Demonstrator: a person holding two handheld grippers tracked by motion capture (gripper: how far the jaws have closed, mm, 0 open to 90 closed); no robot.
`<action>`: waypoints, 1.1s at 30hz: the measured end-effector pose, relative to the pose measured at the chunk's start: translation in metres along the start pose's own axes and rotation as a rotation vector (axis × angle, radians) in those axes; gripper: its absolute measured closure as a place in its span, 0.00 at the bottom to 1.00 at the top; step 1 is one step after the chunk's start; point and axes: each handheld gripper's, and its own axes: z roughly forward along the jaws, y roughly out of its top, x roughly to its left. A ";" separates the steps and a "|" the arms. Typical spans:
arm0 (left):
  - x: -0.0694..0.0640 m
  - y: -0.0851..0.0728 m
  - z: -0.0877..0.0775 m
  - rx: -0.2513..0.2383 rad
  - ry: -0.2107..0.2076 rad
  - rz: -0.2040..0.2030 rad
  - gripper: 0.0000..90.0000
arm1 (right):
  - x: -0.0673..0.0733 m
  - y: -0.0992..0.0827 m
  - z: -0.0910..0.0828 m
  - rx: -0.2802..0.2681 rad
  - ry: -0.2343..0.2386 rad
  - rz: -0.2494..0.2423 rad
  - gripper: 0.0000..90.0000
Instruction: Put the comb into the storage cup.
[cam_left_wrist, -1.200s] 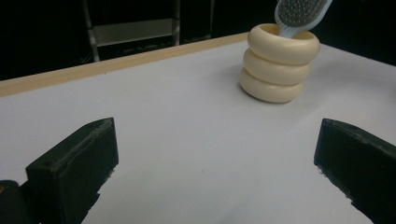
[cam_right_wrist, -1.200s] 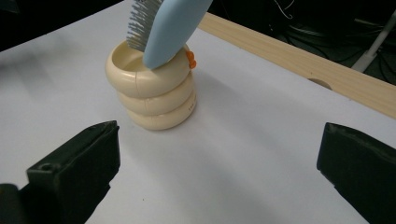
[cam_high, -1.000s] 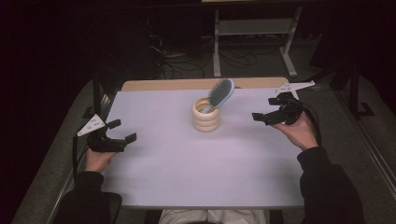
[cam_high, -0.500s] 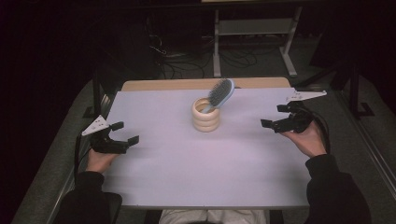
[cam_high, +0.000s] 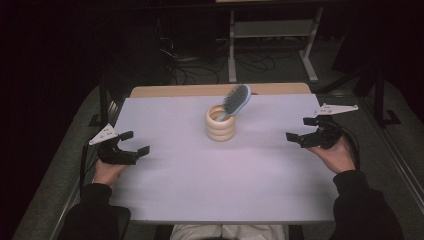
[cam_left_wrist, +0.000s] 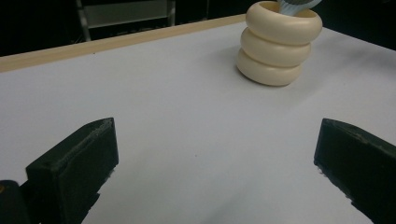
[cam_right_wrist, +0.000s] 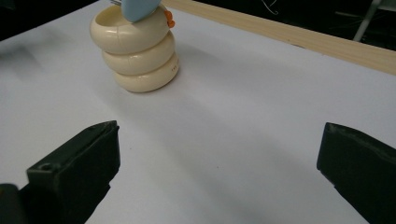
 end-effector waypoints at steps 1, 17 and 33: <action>0.000 0.000 0.000 0.001 -0.001 0.000 0.00 | 0.000 -0.002 -0.001 -0.001 -0.003 0.001 0.00; 0.000 0.000 0.000 0.003 -0.007 -0.003 0.00 | -0.005 -0.028 -0.011 0.003 -0.029 0.005 0.00; 0.000 -0.001 -0.001 0.005 -0.008 0.000 0.00 | 0.000 -0.055 -0.017 0.031 -0.050 -0.010 0.00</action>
